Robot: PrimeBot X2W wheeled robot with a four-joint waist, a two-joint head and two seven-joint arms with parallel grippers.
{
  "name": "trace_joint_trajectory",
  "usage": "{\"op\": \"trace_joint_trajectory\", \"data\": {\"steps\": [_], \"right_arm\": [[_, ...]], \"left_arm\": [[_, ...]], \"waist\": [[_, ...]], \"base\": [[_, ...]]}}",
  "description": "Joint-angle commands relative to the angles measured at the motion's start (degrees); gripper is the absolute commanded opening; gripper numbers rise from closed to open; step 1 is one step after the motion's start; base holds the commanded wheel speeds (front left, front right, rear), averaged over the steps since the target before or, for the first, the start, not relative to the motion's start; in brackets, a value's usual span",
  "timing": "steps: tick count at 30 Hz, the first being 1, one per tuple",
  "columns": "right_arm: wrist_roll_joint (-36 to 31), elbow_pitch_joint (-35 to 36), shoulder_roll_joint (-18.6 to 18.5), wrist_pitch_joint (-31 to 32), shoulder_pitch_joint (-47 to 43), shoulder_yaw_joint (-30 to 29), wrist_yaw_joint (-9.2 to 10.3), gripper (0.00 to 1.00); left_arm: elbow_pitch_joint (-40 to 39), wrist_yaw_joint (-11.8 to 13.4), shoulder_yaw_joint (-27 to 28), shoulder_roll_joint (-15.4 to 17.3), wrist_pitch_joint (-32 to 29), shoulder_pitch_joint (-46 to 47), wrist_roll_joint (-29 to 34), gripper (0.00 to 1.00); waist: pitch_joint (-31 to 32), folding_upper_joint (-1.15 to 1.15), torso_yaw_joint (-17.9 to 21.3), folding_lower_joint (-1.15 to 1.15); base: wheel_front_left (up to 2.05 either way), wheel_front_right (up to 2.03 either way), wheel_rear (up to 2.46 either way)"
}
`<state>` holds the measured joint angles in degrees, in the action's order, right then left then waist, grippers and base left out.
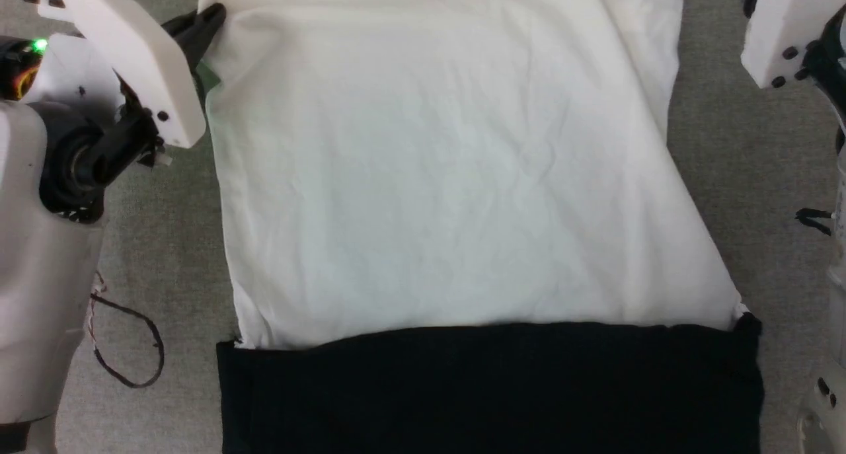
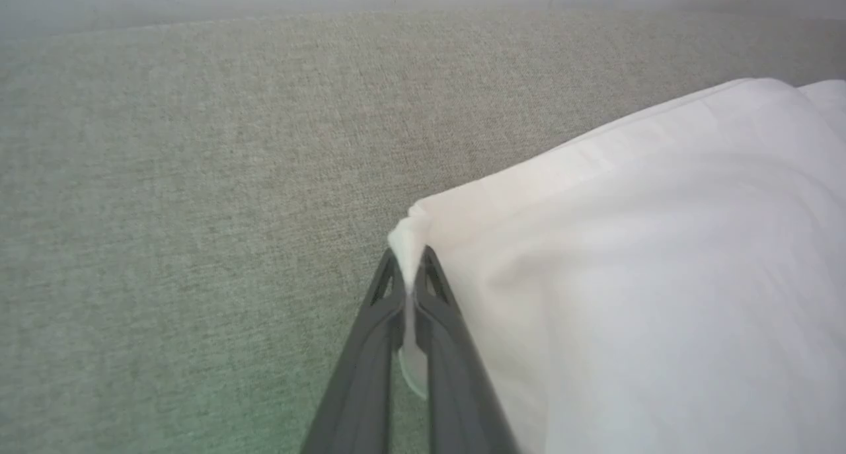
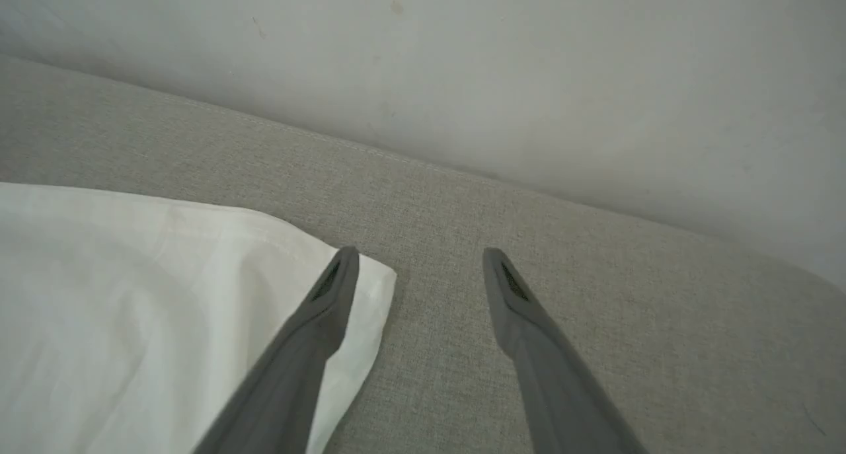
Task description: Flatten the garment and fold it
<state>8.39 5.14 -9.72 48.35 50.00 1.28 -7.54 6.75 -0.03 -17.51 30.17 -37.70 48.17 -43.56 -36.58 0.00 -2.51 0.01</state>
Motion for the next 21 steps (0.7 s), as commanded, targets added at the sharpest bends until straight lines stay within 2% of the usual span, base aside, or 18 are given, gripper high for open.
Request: {"op": "trace_joint_trajectory", "data": {"steps": [1,4,14,15,16,17,18,21], "right_arm": [[-0.9,-2.0,-0.3,1.3,0.6,-0.8,0.05,1.00],[-0.8,-4.5,0.5,2.7,0.3,-2.4,0.05,1.00],[-1.6,-7.5,1.5,3.6,-0.4,-2.2,0.05,1.00],[-1.9,-7.8,1.9,3.8,-0.3,-2.8,0.05,0.47],[-1.9,-7.8,1.9,3.8,-0.3,-2.8,0.05,0.47],[-2.3,-8.1,2.4,3.8,-0.2,-3.6,0.05,0.21],[-2.7,-8.3,2.8,3.8,0.0,-4.3,0.05,0.00],[-4.0,-8.3,4.1,2.6,0.7,-6.1,0.05,0.00]], "left_arm": [[-0.2,-0.2,-0.3,-0.6,0.4,0.8,-0.2,0.00],[-0.3,-0.2,-0.8,-1.3,0.5,1.4,-0.1,0.00],[-0.6,0.0,-2.3,-2.9,0.5,3.3,0.3,0.00],[-0.6,0.0,-2.4,-3.0,0.5,3.5,0.3,0.00],[-0.6,0.0,-2.4,-3.0,0.5,3.5,0.3,0.00],[-0.5,0.1,-2.5,-3.1,0.5,3.6,0.4,0.00],[-0.5,0.2,-2.6,-3.2,0.5,3.8,0.4,0.00],[-0.6,0.4,-1.9,-3.3,1.5,4.2,0.3,0.00]], "waist": [[-1.3,0.00,-1.3,-0.01],[-2.3,0.00,-2.2,-0.01],[-5.3,0.00,-4.6,-0.01],[-5.4,0.00,-4.7,-0.01],[-5.4,0.00,-4.7,-0.01],[-5.5,0.00,-4.8,-0.01],[-5.6,0.00,-4.8,-0.01],[-5.3,0.00,-4.6,-0.01]], "base": [[0.00,0.00,0.00],[0.00,0.00,0.00],[0.00,0.00,0.00],[0.00,0.00,0.00],[0.00,0.00,0.00],[0.00,0.00,0.00],[0.00,0.00,0.00],[0.00,0.00,0.00]]}}
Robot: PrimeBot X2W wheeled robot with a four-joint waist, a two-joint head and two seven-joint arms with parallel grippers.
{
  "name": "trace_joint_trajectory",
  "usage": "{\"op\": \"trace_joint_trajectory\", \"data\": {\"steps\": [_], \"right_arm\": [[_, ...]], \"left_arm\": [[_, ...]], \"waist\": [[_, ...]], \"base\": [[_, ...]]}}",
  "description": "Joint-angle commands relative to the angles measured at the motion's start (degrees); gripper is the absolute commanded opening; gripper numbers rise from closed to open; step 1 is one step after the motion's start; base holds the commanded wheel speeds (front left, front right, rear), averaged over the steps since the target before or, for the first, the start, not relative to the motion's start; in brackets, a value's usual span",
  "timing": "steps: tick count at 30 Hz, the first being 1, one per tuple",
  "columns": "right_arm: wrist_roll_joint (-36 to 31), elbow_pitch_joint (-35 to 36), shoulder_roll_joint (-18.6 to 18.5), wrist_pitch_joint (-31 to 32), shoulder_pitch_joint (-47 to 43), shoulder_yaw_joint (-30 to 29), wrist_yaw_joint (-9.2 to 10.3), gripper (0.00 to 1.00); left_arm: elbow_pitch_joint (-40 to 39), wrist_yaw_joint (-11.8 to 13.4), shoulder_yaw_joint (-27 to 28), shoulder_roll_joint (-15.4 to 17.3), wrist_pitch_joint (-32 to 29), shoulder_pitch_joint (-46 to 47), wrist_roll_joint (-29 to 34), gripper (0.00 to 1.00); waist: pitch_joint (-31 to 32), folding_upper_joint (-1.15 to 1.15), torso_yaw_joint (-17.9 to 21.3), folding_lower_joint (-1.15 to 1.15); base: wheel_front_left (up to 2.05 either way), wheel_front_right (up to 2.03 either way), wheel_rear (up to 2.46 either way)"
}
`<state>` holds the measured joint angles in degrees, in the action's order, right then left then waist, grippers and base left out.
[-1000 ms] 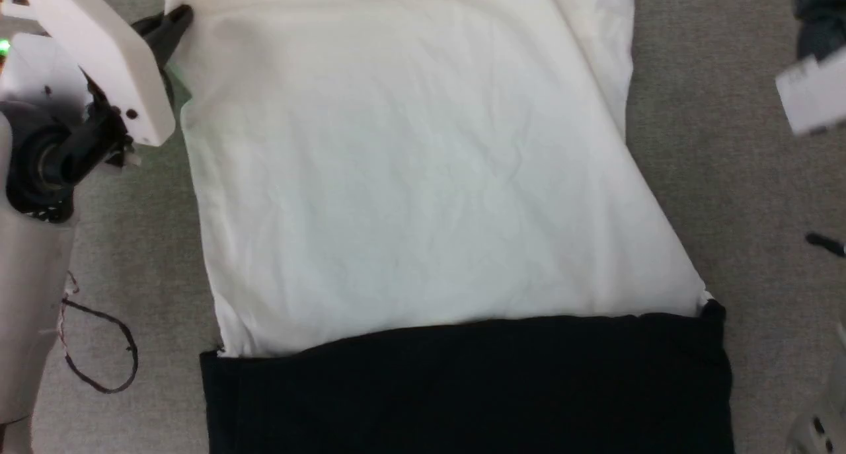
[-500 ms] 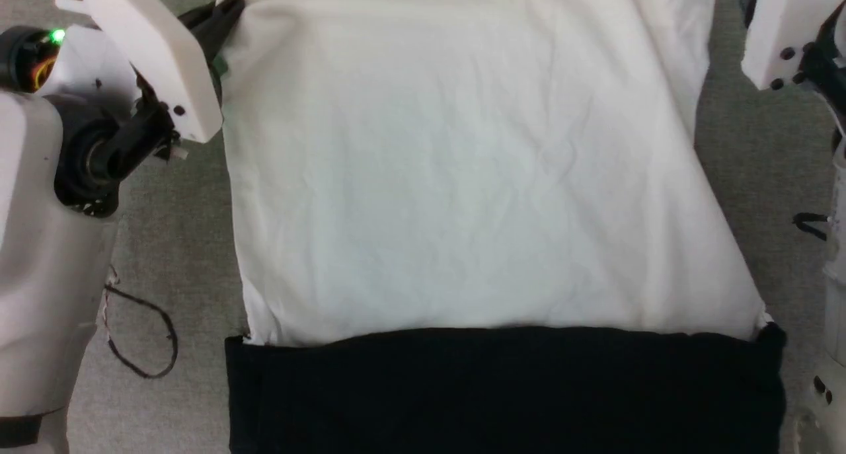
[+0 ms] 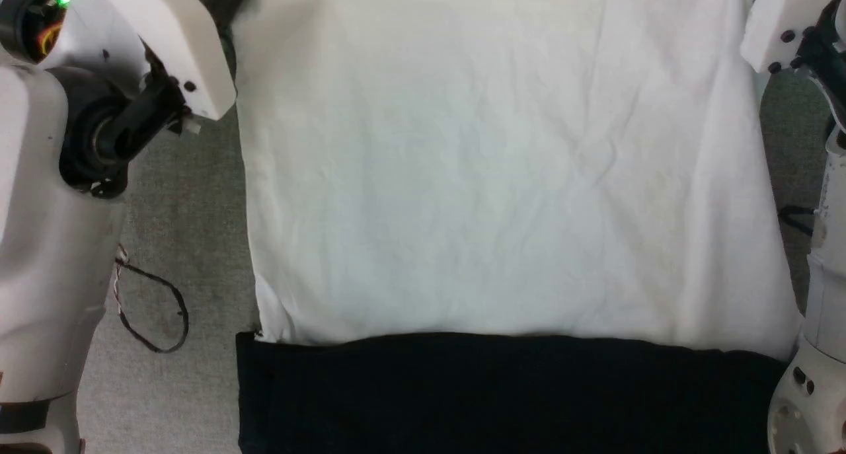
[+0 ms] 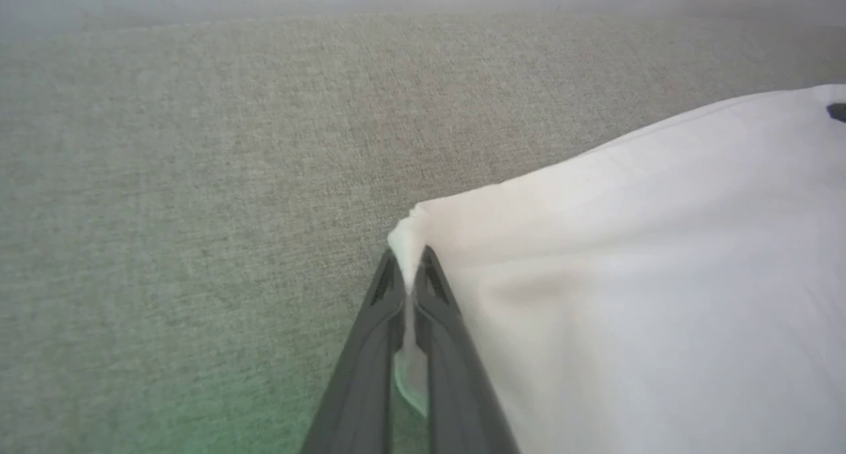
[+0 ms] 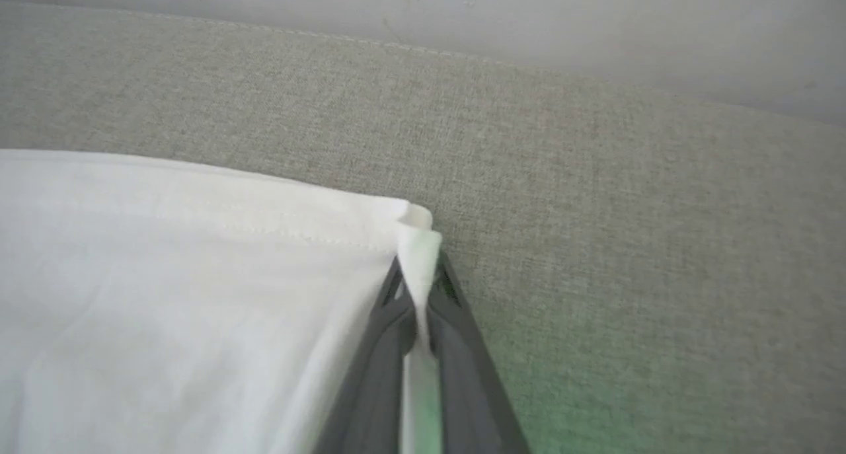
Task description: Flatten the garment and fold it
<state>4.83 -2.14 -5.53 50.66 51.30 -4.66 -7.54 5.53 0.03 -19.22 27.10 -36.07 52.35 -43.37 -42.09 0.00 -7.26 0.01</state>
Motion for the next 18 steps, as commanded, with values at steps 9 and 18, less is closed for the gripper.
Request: {"op": "trace_joint_trajectory", "data": {"steps": [9,18], "right_arm": [[-2.7,0.0,-2.2,-9.5,4.7,-2.0,0.05,0.00],[-0.8,-2.7,-5.2,-16.2,6.4,-1.9,0.05,0.00]], "left_arm": [[2.3,0.4,4.5,0.0,12.1,4.4,3.1,0.00],[6.3,-2.2,5.7,-0.5,21.3,6.9,4.7,0.00]], "waist": [[3.8,0.00,1.9,-0.01],[9.3,0.00,3.0,-0.01]], "base": [[0.00,0.00,0.00],[0.00,0.00,0.00]]}}
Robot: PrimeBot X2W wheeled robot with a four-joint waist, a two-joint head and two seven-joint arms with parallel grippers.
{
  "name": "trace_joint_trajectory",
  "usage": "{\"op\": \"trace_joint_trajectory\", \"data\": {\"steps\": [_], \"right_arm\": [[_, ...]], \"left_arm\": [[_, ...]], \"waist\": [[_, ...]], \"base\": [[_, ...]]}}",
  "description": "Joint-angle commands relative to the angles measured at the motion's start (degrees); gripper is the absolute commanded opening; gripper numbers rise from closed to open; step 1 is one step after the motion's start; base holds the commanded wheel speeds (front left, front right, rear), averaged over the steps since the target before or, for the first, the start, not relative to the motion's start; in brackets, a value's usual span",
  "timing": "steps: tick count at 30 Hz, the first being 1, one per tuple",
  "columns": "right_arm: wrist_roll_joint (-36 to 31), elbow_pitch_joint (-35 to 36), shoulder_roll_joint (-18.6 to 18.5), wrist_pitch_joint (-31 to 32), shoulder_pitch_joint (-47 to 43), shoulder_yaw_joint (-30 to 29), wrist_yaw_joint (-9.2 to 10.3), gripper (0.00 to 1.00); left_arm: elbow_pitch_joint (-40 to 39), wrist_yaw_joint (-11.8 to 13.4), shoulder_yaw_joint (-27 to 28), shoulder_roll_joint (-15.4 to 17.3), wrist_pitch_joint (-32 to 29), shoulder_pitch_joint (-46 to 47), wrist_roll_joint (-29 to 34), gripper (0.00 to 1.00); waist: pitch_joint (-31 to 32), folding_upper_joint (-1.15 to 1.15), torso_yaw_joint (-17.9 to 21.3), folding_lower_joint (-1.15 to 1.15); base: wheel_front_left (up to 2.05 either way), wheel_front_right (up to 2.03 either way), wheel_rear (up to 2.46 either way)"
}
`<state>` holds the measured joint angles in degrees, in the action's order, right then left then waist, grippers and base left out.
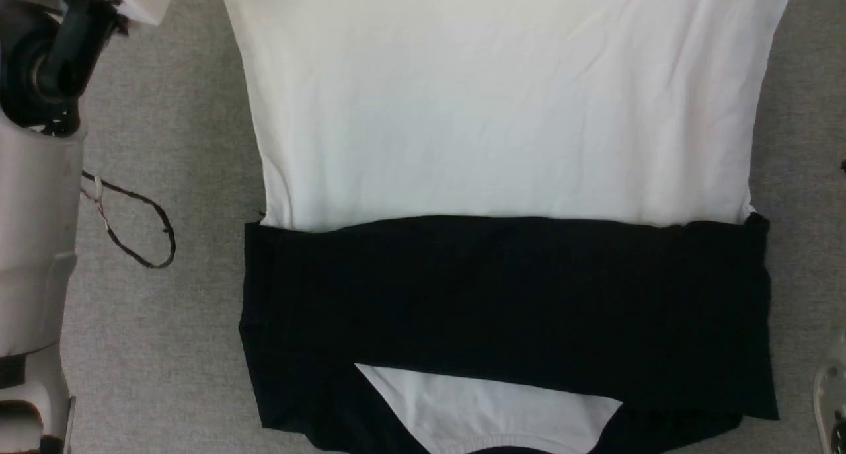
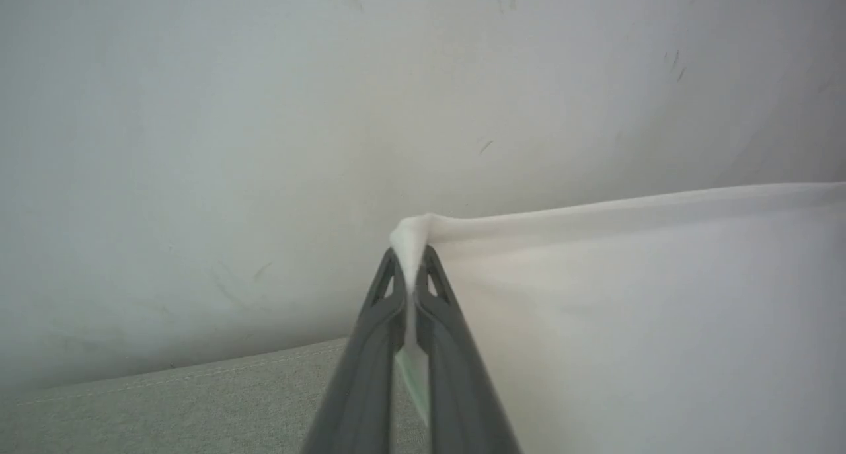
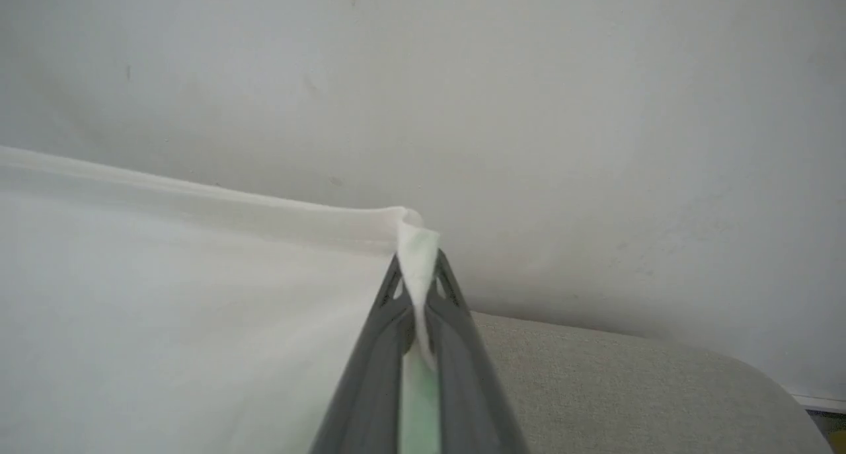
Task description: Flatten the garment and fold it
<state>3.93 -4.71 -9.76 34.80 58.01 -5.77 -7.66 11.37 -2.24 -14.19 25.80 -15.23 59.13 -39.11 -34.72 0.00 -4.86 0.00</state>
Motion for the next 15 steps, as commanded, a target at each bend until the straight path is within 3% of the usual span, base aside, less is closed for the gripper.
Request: {"op": "trace_joint_trajectory", "data": {"steps": [1,6,10,15], "right_arm": [[0.6,-0.2,-1.2,-0.9,-1.1,-0.3,0.17,0.00],[5.0,2.5,-2.3,-3.3,-7.9,2.2,0.17,0.00],[10.1,8.2,-2.4,-3.8,-17.0,3.2,0.17,0.00],[15.7,17.8,-1.0,-3.2,-32.3,1.1,0.17,0.00]], "left_arm": [[0.6,-0.4,0.4,1.0,1.0,-0.5,0.5,0.00],[-2.5,-2.6,-1.1,2.7,4.1,-6.8,1.1,0.00],[-10.0,-2.9,-0.9,5.0,6.0,-17.8,0.1,0.00],[-23.0,0.9,1.4,7.9,7.2,-37.1,-1.4,0.00]], "waist": [[2.6,0.00,0.7,0.00],[6.9,0.00,1.1,0.00],[11.0,0.00,1.5,0.00],[16.4,0.00,1.6,0.00]], "base": [[0.00,0.00,0.00],[0.00,0.00,0.00],[0.00,0.00,0.00],[0.00,0.00,0.00]]}}
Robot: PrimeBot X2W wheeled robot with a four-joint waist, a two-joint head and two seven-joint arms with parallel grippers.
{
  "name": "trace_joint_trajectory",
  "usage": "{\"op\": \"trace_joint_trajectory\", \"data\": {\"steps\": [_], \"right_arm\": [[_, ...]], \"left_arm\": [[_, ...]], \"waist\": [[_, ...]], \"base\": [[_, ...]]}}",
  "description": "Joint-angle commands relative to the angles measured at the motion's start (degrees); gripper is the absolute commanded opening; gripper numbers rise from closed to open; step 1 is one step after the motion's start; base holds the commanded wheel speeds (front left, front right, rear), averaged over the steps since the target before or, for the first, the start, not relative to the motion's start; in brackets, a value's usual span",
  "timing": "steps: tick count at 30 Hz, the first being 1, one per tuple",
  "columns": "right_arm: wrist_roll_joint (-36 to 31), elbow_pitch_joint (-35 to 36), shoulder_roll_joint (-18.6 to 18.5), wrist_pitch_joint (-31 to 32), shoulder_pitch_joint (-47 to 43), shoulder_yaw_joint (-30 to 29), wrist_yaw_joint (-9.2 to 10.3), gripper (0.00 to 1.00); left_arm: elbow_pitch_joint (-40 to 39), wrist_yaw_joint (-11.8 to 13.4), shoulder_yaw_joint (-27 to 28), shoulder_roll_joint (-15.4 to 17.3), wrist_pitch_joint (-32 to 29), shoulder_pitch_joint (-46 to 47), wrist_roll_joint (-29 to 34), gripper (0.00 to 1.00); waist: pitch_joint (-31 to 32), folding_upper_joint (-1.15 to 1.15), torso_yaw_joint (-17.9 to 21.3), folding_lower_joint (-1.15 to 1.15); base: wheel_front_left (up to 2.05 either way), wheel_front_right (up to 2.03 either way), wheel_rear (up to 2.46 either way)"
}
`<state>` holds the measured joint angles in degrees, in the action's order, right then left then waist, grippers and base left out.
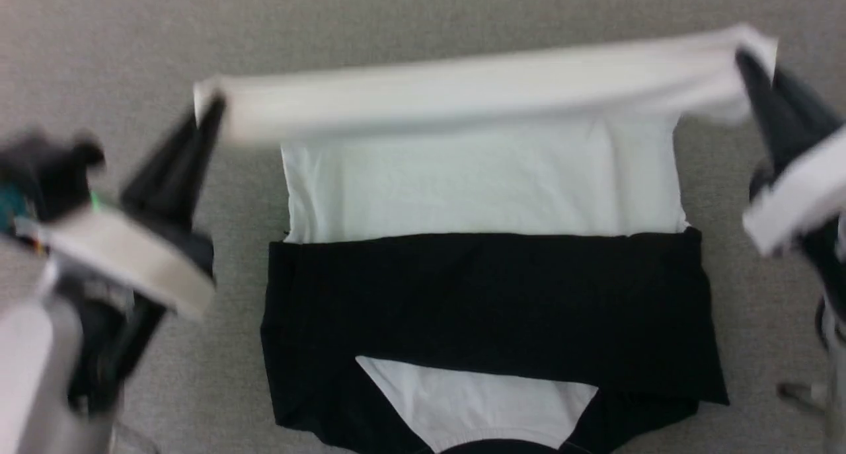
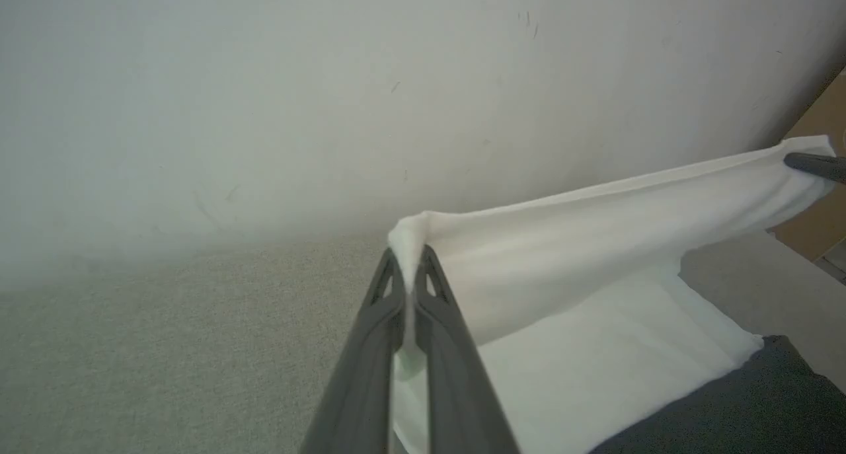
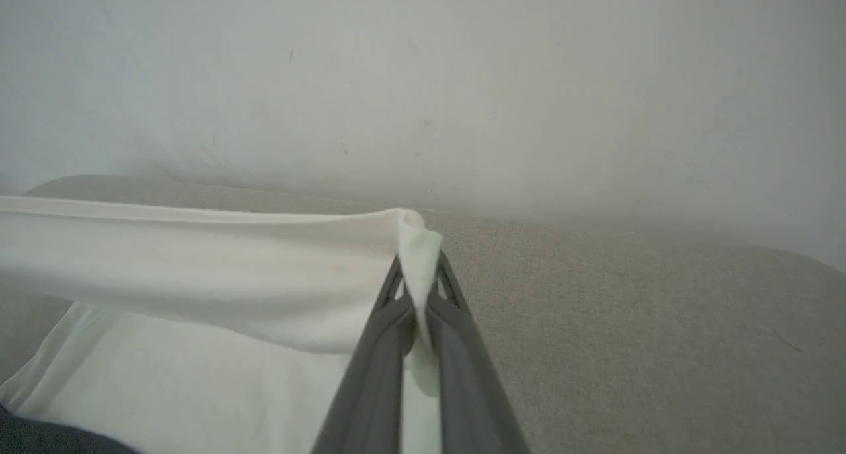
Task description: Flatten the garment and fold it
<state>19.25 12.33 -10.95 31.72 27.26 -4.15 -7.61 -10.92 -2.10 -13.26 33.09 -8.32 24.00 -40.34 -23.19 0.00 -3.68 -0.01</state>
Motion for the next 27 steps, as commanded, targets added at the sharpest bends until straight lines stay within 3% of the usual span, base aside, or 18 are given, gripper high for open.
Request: {"op": "trace_joint_trajectory", "data": {"steps": [1,4,8,13,21,24,25,26,27], "right_arm": [[1.1,2.7,0.5,-0.2,-5.0,-1.4,0.12,0.00],[2.9,8.1,2.8,-0.6,-16.2,-4.4,0.12,0.00],[5.1,12.9,6.2,-1.6,-30.4,-6.9,0.12,0.00],[7.3,14.9,7.7,-2.9,-42.4,-5.0,0.12,0.00],[5.2,13.1,7.9,-3.7,-49.0,-2.9,0.12,0.01],[3.8,11.4,7.1,-3.1,-49.7,-1.9,0.12,0.21],[3.6,10.8,7.1,-2.7,-49.9,-1.6,0.12,0.38],[3.5,10.4,7.0,-2.6,-49.9,-1.2,0.12,0.65],[3.2,10.1,6.9,-2.9,-49.8,-1.0,0.12,1.00]], "left_arm": [[-3.1,2.0,1.0,0.9,0.6,-6.1,-0.3,0.00],[-9.4,5.4,2.0,1.0,1.4,-18.4,-0.9,0.00],[-14.5,7.5,2.0,0.4,2.5,-31.4,-2.7,0.00],[-15.5,7.0,0.5,0.5,3.0,-40.8,-4.3,0.00],[-10.1,5.1,-4.0,0.7,1.1,-44.9,-4.6,0.00],[-6.3,4.1,-6.3,-0.4,0.7,-43.9,-4.3,0.00],[-4.9,3.8,-7.1,-0.8,0.4,-43.4,-4.1,0.00],[-3.7,3.7,-7.7,-1.2,0.4,-43.0,-3.8,0.00],[-2.5,3.6,-8.1,-1.8,0.6,-42.4,-3.6,0.08]], "waist": [[6.1,0.00,0.2,0.01],[8.9,0.00,-0.5,0.01],[11.2,0.00,-1.3,0.01],[12.8,0.00,-1.3,0.01],[15.5,0.00,-0.5,0.01],[16.5,0.00,-0.5,0.01],[16.9,0.00,-0.4,0.01],[17.1,0.00,-0.4,0.01],[17.2,0.00,-0.4,0.01]], "base": [[0.00,0.00,0.00],[0.00,0.00,0.00],[0.00,0.00,0.00],[0.00,0.00,0.00],[0.00,0.00,0.00],[0.00,0.00,0.00],[0.00,0.00,0.00],[0.00,0.00,0.00],[0.00,0.00,0.00]]}}
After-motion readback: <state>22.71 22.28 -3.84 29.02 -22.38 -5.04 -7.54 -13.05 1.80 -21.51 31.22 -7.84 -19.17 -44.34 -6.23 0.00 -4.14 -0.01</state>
